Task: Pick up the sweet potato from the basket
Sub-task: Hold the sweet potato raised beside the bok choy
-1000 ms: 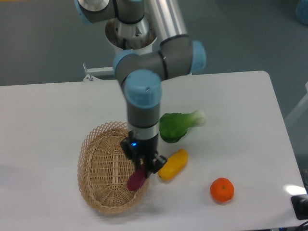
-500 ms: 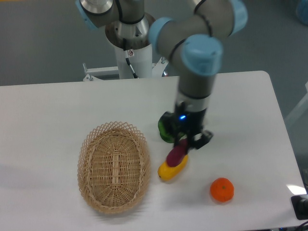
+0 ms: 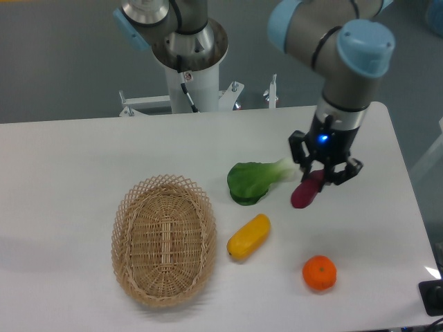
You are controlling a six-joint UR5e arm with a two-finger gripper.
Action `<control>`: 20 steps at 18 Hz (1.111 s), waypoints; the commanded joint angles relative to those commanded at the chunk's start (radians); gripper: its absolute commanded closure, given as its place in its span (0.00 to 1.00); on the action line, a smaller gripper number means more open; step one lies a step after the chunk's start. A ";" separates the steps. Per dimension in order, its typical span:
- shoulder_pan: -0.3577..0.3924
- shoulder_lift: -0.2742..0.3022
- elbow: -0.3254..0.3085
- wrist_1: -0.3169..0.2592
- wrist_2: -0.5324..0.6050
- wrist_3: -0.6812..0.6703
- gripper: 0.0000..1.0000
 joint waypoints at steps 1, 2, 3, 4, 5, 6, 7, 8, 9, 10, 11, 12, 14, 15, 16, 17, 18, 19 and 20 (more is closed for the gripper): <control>0.008 -0.003 -0.002 0.003 0.000 0.012 0.75; 0.012 -0.006 -0.008 0.006 0.002 0.031 0.75; 0.018 -0.009 -0.008 0.009 0.012 0.047 0.75; 0.026 -0.011 -0.008 0.009 0.024 0.058 0.75; 0.037 -0.011 -0.008 0.009 0.031 0.067 0.75; 0.043 -0.011 -0.008 0.009 0.032 0.080 0.75; 0.049 -0.011 -0.008 0.009 0.032 0.084 0.75; 0.054 -0.011 -0.008 0.009 0.032 0.089 0.75; 0.054 -0.011 -0.008 0.011 0.034 0.089 0.75; 0.054 -0.011 -0.008 0.011 0.034 0.089 0.75; 0.054 -0.011 -0.008 0.011 0.032 0.089 0.75; 0.054 -0.011 -0.008 0.009 0.034 0.089 0.75; 0.052 -0.012 -0.005 0.009 0.034 0.089 0.75; 0.052 -0.012 -0.005 0.009 0.034 0.089 0.75; 0.052 -0.012 -0.003 0.009 0.034 0.089 0.75; 0.052 -0.014 -0.002 0.009 0.032 0.087 0.75; 0.052 -0.014 0.000 0.008 0.032 0.087 0.75; 0.052 -0.014 -0.002 0.008 0.032 0.087 0.75; 0.052 -0.014 -0.002 0.008 0.032 0.087 0.75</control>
